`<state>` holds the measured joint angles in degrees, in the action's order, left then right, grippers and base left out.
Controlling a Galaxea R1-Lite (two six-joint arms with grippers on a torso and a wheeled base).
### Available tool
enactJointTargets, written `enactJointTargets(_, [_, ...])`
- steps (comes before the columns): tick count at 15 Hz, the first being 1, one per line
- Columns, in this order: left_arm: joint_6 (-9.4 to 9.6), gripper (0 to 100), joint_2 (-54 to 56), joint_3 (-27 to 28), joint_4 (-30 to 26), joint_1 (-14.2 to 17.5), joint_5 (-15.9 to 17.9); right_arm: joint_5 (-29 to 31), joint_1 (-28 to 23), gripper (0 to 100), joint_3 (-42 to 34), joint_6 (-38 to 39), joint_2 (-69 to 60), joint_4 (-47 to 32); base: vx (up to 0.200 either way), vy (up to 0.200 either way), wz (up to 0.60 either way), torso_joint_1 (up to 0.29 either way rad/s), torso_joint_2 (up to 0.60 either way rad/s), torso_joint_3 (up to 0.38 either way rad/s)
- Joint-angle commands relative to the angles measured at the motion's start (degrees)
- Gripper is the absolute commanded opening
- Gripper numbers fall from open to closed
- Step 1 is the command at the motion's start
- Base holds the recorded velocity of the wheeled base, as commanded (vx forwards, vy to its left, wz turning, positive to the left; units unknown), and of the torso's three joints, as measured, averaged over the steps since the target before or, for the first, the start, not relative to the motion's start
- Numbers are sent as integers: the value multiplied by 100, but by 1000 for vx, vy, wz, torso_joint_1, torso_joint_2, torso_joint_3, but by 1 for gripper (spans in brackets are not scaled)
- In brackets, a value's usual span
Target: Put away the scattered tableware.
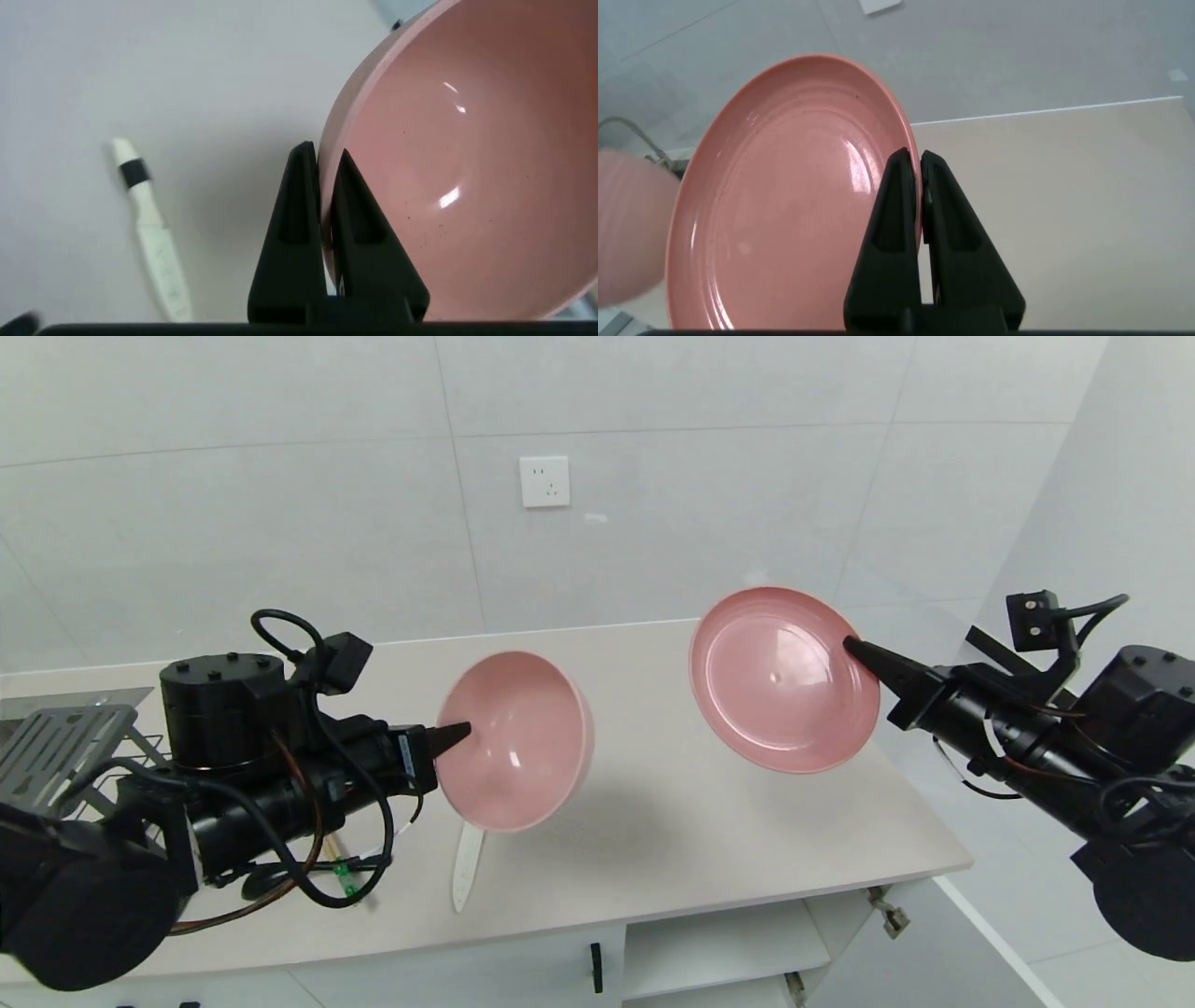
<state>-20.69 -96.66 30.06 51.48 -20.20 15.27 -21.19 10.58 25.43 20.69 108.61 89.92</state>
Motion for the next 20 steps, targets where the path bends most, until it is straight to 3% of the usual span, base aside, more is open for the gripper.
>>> enactJointTargets(1, [-313, 0, 156, -9, 231, -28, 2, -105, -65, 0, -108, -21, -138, 8, 0, 0, 0, 0, 0, 0])
enactJointTargets(2, [-805, 0, 183, -53, 556, -19, -16, -158, -74, 0, -117, -30, -173, 8, 0, 0, 0, 0, 0, 0])
enactJointTargets(3, [-990, 0, 174, -123, 661, -19, 2, -158, -65, 0, -126, -30, -217, 8, 0, 0, 0, 0, 0, 0])
enactJointTargets(4, [-1016, 0, 191, -167, 661, -28, 2, -158, -56, 0, -126, -30, -226, 8, 0, 0, 0, 0, 0, 0])
enactJointTargets(6, [-963, 0, 306, -299, 574, -107, -262, -158, -56, 0, -117, -38, -217, 8, 0, 0, 0, 0, 0, 0])
enactJointTargets(8, [-586, 0, 420, -870, 398, -72, -482, -158, -65, 0, -152, -30, -217, 8, 0, 0, 0, 0, 0, 0])
enactJointTargets(11, [-559, 0, 420, -1213, 714, -37, -868, -158, -65, 0, -152, -47, -217, 8, 0, 0, 0, 0, 0, 0])
enactJointTargets(14, [-533, 0, 218, -1767, 2103, -107, -860, -140, -74, 0, -126, -126, -252, 8, 0, 0, 0, 0, 0, 0])
enactJointTargets(15, [-524, 0, -64, -1890, 2771, -63, -974, -122, -74, 0, -117, -126, -279, 8, 0, 0, 0, 0, 0, 0])
enactJointTargets(17, [-533, 0, -362, -2013, 3421, -63, -1185, -79, -65, 0, -144, -126, -279, 8, 0, 0, 0, 0, 0, 0])
enactJointTargets(20, [-559, 0, -345, -2057, 3588, -151, -1202, -87, -47, 0, -223, -135, -279, 8, 0, 0, 0, 0, 0, 0])
